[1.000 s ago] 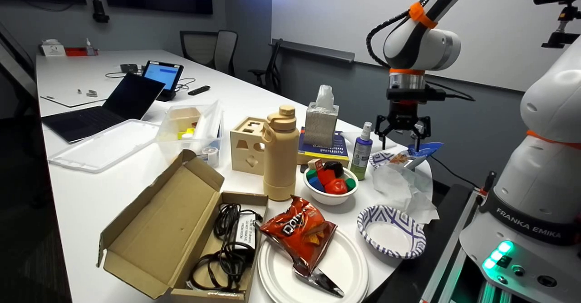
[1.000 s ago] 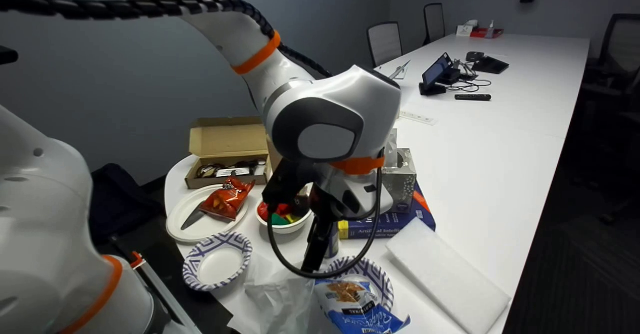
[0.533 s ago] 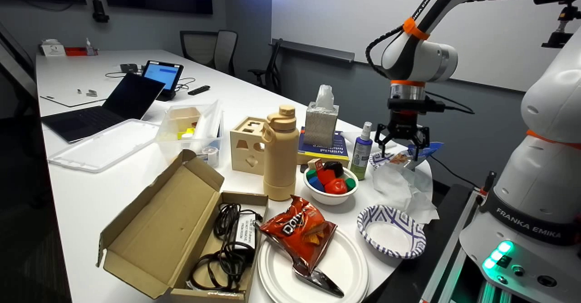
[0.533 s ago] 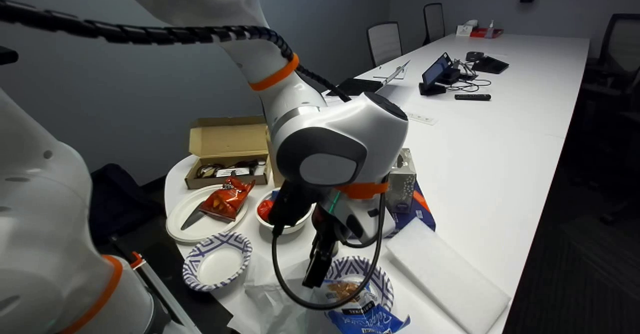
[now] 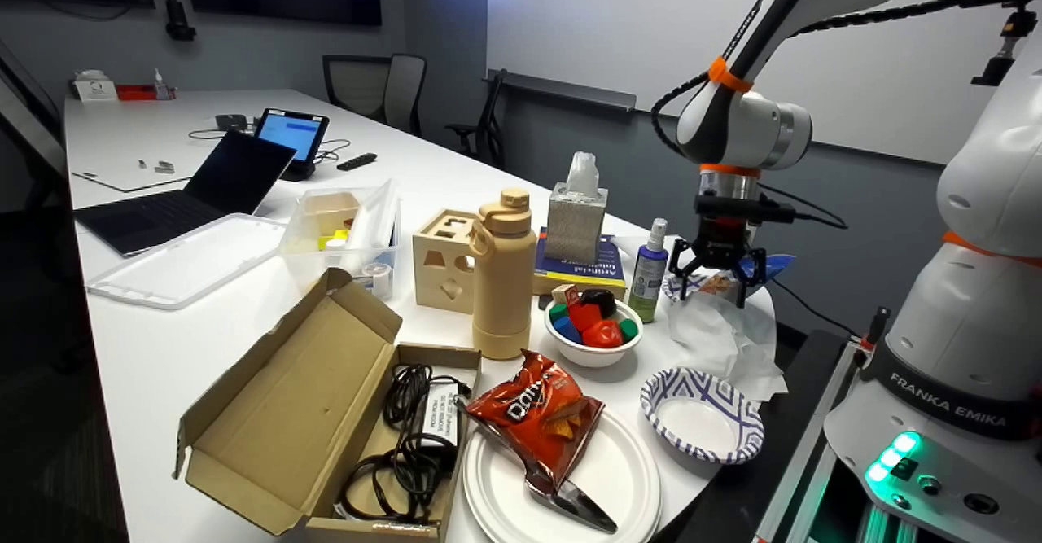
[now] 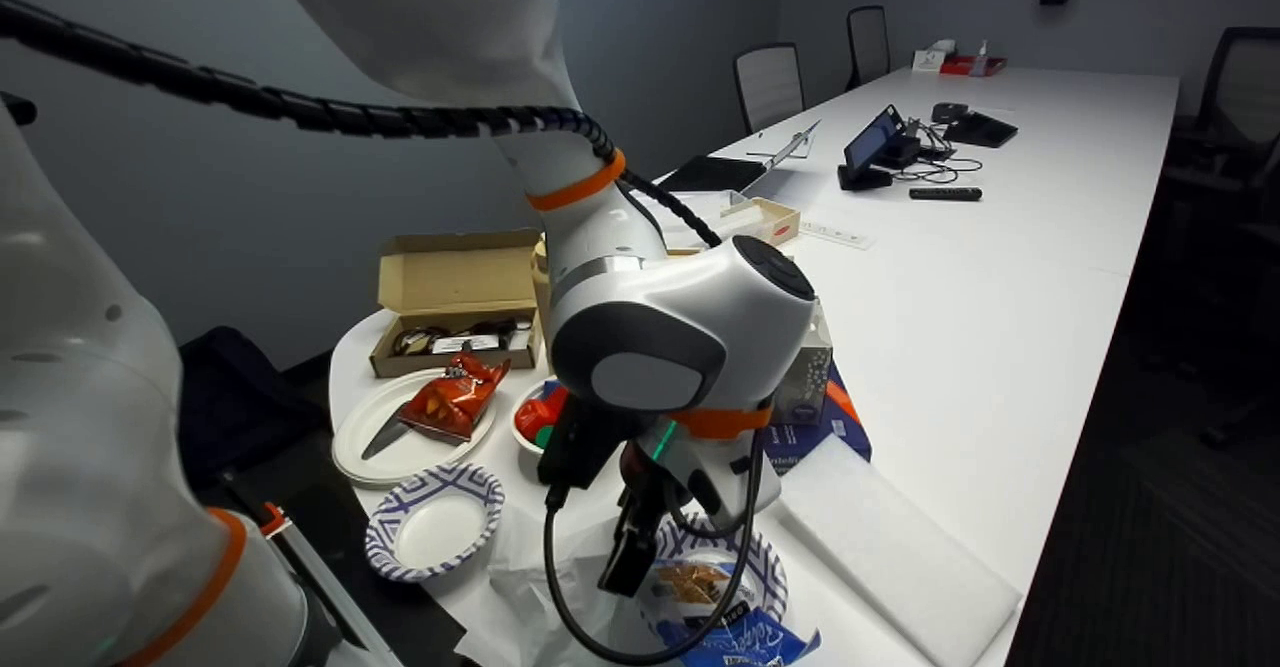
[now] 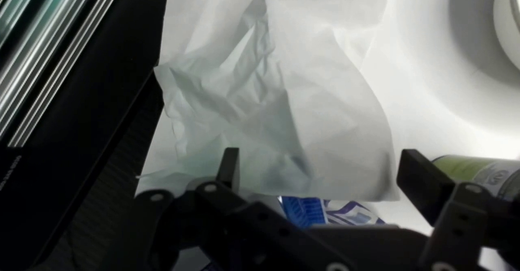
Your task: Pick up the napkin and wipe the bottle
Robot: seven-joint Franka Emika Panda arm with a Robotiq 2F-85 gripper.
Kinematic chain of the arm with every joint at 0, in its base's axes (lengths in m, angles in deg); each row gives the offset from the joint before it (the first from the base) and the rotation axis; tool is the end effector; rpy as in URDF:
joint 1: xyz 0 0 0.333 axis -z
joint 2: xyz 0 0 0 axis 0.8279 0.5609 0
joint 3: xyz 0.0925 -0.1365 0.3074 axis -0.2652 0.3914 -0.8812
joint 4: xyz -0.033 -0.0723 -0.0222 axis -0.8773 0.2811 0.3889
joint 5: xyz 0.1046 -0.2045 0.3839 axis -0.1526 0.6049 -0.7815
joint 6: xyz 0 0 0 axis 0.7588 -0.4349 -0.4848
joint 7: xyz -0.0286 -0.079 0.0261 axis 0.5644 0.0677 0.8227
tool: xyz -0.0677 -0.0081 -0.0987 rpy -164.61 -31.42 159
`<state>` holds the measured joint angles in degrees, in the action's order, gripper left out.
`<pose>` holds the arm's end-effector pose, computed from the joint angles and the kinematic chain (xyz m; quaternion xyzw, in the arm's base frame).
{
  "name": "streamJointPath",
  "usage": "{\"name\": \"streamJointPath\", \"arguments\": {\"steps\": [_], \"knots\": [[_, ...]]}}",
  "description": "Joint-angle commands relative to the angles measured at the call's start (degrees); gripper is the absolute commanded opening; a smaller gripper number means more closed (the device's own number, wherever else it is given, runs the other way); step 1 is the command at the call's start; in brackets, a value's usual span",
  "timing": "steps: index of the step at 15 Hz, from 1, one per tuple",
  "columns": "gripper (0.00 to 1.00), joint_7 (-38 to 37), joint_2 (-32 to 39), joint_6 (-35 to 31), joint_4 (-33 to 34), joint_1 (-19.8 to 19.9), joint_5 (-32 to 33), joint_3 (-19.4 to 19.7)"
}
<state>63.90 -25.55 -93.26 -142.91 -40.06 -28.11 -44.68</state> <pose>0.3252 -0.1607 0.1474 -0.8567 0.4799 0.1729 0.0765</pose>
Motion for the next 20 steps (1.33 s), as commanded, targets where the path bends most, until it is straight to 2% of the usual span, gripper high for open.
{"name": "streamJointPath", "arguments": {"steps": [1, 2, 5, 11, 12, 16, 20], "knots": [[0.88, 3.9, 2.3, -2.1, 0.0, -1.3, -3.9, 0.5], [0.74, 4.4, 2.7, -2.3, 0.0, -1.4, -4.4, 0.4], [0.49, 5.7, 3.7, -3.0, 0.1, -1.5, -5.6, 0.4], [0.04, 8.8, 5.3, -5.4, 0.1, -1.4, -8.3, 0.0], [0.00, 9.8, 5.2, -5.4, 0.1, -1.2, -9.3, -0.2], [0.00, 15.0, 3.4, -3.4, 0.2, -0.5, -13.3, -0.2], [0.00, 15.3, -1.7, 3.4, 0.8, -0.8, -9.7, 1.0]]}}
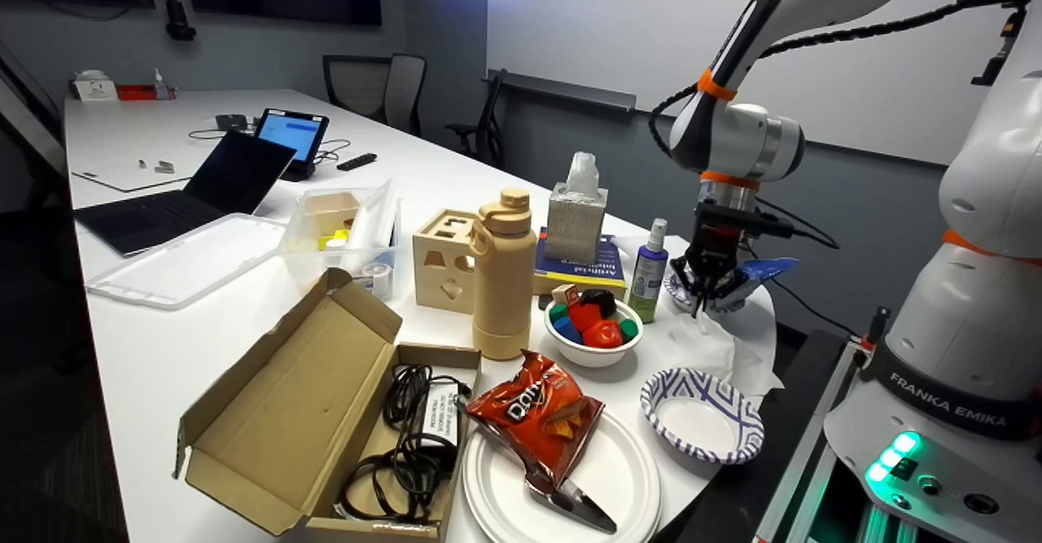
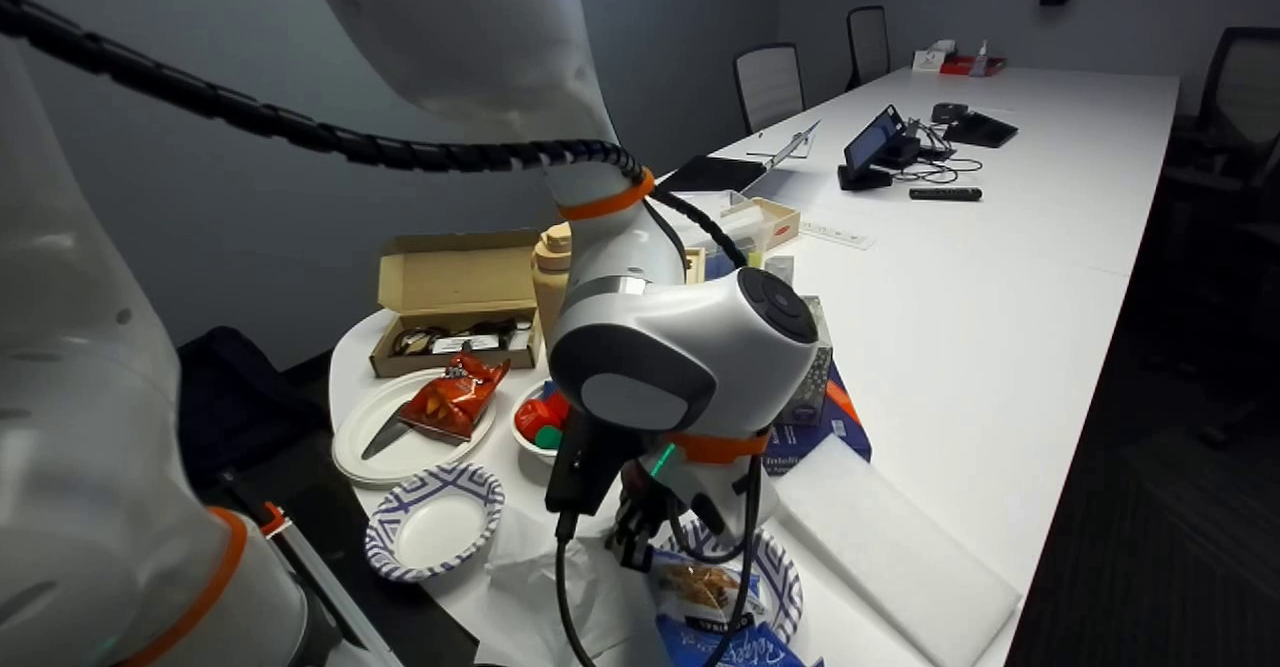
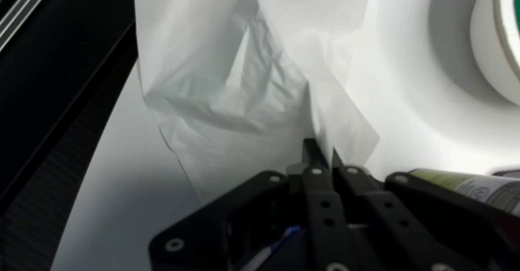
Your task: Pick up the napkin and wipe the bottle
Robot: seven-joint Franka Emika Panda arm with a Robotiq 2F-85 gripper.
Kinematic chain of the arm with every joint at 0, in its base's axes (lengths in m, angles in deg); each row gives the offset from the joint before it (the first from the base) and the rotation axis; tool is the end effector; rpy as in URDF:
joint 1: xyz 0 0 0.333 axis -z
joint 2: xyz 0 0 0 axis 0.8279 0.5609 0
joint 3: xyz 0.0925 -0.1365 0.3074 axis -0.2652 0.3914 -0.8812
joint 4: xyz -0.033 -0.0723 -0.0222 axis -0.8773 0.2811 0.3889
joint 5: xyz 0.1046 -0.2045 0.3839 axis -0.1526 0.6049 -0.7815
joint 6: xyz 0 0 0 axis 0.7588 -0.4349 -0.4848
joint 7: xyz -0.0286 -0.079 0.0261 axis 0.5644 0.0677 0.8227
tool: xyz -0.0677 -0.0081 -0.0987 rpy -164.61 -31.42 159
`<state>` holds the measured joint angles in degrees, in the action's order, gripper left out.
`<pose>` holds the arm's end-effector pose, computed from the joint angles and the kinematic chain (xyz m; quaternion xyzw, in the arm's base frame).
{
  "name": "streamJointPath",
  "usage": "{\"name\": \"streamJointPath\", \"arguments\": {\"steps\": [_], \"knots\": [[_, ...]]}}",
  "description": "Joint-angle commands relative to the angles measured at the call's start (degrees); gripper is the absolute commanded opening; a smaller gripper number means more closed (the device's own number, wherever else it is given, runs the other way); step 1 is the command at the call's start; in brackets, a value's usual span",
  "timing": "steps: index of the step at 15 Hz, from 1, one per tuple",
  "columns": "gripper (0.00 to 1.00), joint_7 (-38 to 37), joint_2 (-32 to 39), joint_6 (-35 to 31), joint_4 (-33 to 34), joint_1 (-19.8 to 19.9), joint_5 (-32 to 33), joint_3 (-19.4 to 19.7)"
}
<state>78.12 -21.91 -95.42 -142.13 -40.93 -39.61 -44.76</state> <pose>0.3272 -0.1581 0.1296 -0.8716 0.4459 0.1568 0.1300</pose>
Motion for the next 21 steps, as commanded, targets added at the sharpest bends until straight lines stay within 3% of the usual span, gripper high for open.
{"name": "streamJointPath", "arguments": {"steps": [1, 4, 6, 8, 9, 13, 16, 21], "knots": [[0.00, 0.3, -9.0, 6.4, -2.8, -0.3, 3.4, 1.3], [0.00, -2.0, -13.1, 12.8, 0.1, -0.4, 8.9, 1.7], [0.00, -2.6, -20.1, 15.2, -3.0, -0.3, 11.7, 1.5], [0.00, -1.0, -23.1, 19.3, 0.2, -0.5, 11.4, 1.5], [0.00, -0.3, -27.4, 19.2, -2.3, -0.7, 11.2, 1.2], [0.00, 2.5, -35.7, 22.7, -1.6, -2.7, 9.3, 0.5], [0.00, 6.2, -39.5, 22.0, -0.5, -6.0, 6.4, 0.2], [0.00, 13.1, -37.2, 17.4, 4.0, -15.6, -0.9, -2.4]]}}
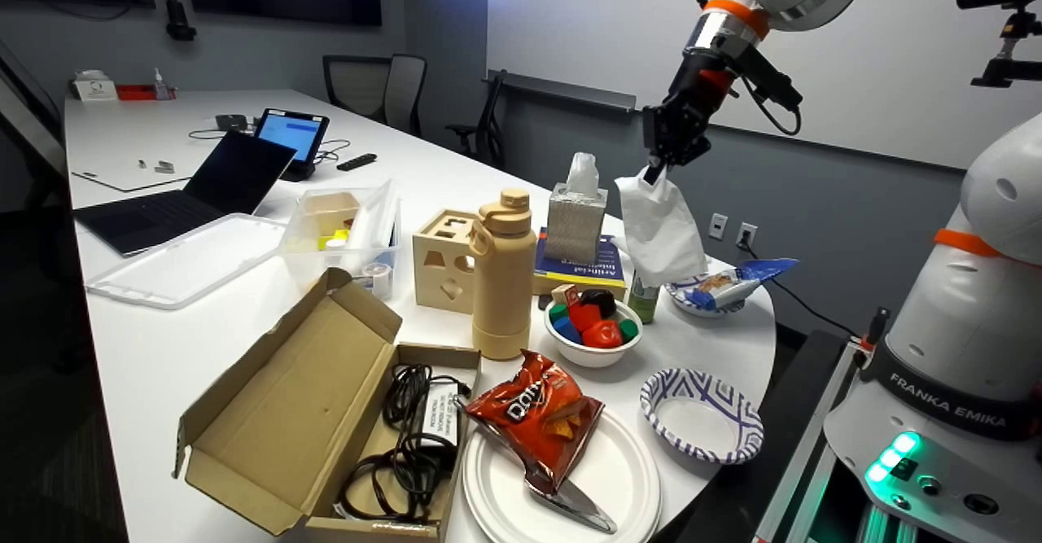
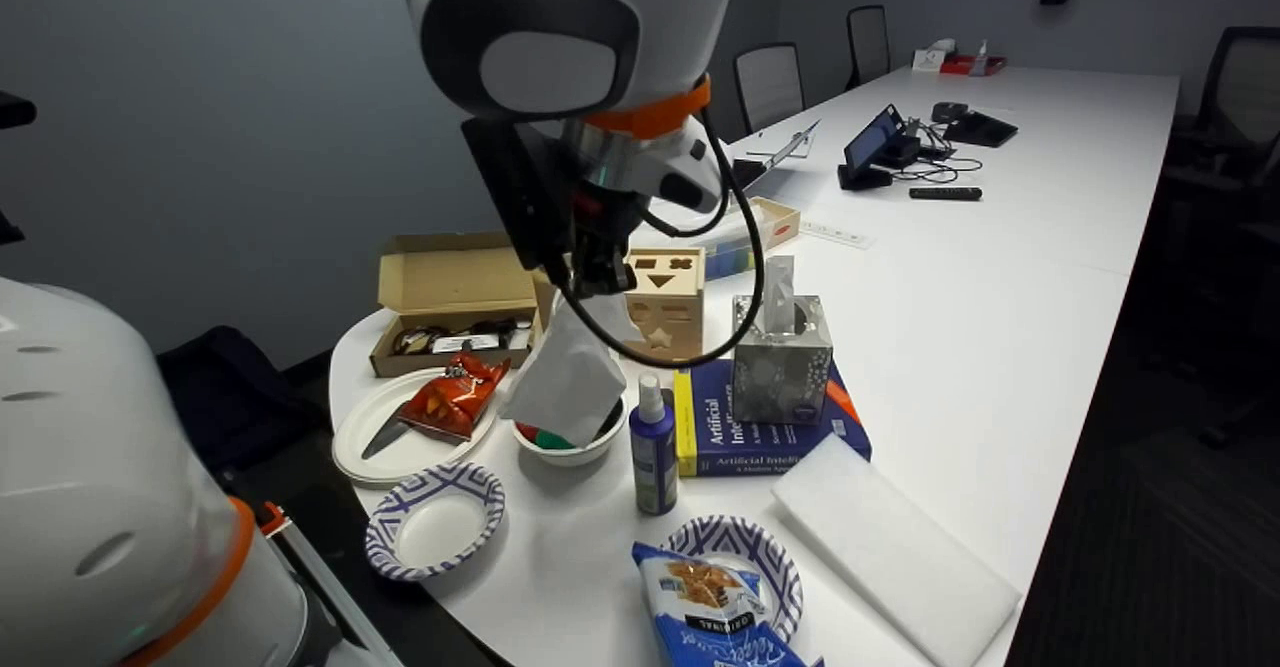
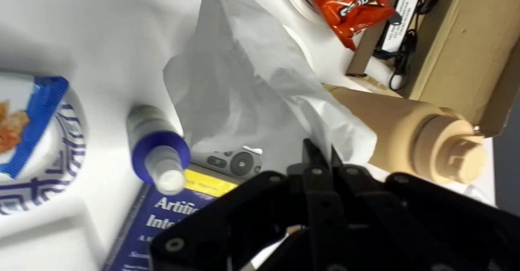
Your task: Pick up the napkin and wipe the bottle
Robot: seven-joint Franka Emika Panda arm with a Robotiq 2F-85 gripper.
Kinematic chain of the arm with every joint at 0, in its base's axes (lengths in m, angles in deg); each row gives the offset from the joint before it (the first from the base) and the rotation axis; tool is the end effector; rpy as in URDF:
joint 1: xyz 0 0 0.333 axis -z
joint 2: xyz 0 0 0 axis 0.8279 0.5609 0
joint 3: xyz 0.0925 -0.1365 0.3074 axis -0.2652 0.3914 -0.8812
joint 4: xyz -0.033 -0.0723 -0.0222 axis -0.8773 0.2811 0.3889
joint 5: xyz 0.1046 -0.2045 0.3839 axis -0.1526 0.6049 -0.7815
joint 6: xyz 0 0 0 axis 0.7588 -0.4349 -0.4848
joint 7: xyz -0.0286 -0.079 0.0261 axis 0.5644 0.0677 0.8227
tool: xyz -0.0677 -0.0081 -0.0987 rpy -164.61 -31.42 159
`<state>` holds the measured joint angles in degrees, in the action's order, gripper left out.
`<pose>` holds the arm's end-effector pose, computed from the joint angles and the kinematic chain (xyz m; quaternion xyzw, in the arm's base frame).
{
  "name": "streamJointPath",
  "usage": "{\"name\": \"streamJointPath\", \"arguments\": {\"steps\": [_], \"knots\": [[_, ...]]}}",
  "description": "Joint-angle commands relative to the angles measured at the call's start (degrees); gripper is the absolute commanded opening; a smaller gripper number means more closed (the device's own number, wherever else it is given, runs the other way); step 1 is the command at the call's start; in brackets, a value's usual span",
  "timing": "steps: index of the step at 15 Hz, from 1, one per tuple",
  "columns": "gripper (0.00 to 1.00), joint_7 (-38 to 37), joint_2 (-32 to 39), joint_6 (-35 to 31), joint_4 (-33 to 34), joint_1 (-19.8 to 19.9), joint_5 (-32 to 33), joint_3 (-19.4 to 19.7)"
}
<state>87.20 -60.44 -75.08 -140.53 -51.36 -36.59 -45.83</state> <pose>0.3787 -0.0654 0.3805 -0.9597 0.1742 -0.0115 0.2200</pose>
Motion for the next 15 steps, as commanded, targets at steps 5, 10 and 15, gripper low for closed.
{"name": "streamJointPath", "arguments": {"steps": [5, 10, 15], "knots": [[0.00, 12.3, 8.1, -11.3, 8.3, -14.7, -9.6, -3.8], [0.00, 20.0, 16.0, -15.8, 12.7, -17.4, -13.6, -4.0], [0.00, 22.9, 21.7, -20.1, 14.8, -15.5, -14.4, -5.2]]}}
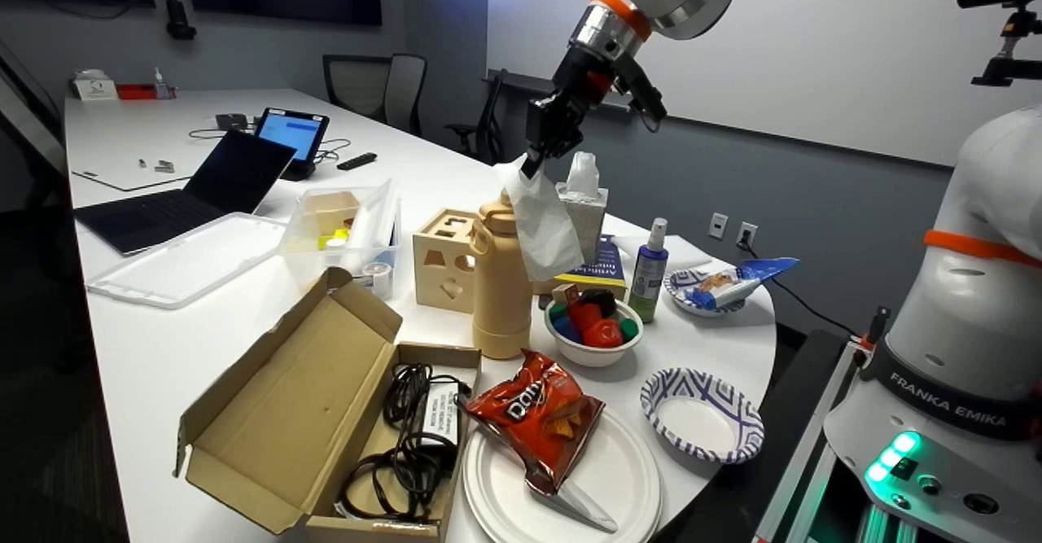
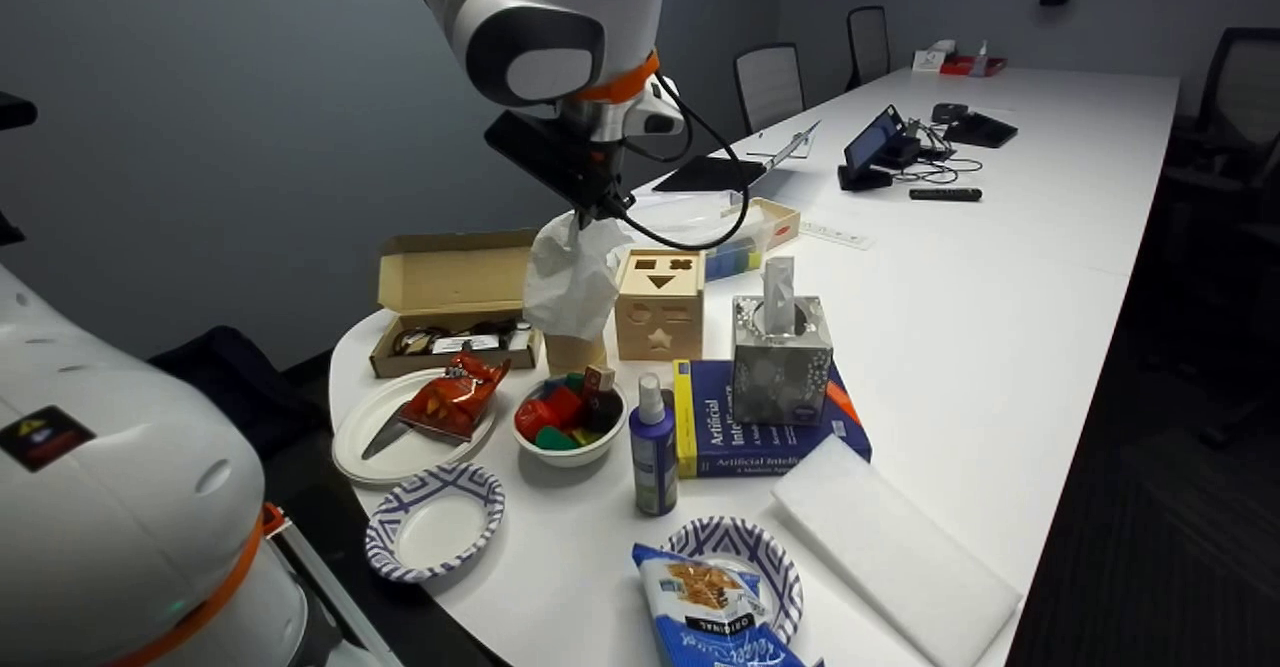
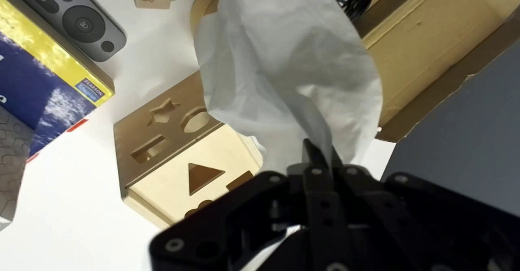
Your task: Pick up the napkin and wipe the bottle
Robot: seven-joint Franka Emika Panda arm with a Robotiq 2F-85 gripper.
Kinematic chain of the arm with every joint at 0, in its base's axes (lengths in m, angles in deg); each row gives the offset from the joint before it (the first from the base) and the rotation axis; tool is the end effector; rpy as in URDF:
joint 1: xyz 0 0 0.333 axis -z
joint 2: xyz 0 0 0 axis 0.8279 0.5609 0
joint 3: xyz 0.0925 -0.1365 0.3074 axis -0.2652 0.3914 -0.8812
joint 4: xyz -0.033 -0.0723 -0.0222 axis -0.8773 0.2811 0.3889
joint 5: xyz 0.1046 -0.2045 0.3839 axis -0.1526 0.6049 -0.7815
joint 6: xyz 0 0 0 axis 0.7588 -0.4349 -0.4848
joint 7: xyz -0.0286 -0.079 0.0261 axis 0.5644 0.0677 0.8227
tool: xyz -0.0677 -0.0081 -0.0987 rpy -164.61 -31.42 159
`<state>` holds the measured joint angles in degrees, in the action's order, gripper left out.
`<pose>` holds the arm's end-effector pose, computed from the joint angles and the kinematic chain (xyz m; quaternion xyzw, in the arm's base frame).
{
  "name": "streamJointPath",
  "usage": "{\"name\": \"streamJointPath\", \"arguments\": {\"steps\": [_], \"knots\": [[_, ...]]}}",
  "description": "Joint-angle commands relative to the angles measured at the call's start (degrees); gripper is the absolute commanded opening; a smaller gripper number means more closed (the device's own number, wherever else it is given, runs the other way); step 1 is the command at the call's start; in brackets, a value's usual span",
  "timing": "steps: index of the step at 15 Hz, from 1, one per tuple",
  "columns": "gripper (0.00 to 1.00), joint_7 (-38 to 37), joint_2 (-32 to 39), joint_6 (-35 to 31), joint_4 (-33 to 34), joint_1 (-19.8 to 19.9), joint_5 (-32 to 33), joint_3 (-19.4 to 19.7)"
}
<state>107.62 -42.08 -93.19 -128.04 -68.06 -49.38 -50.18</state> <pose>0.4947 0.0675 0.3770 -0.9667 -0.0519 -0.1209 0.2197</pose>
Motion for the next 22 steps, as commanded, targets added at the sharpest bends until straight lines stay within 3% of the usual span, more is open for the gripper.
{"name": "streamJointPath", "arguments": {"steps": [1, 5, 11, 18, 22], "knots": [[0.00, 2.3, 3.8, -3.0, 2.4, 1.6, -1.2, -1.1], [0.00, 3.5, 4.7, -4.7, 2.8, 2.2, -2.4, -1.5], [0.00, 7.8, 3.2, 2.3, 2.7, 2.1, -6.8, -2.5], [0.00, 12.4, 1.9, 0.8, 2.5, 1.8, -10.4, -4.0], [0.00, 14.0, 2.0, 4.3, 3.0, 2.1, -11.3, -4.3]]}}
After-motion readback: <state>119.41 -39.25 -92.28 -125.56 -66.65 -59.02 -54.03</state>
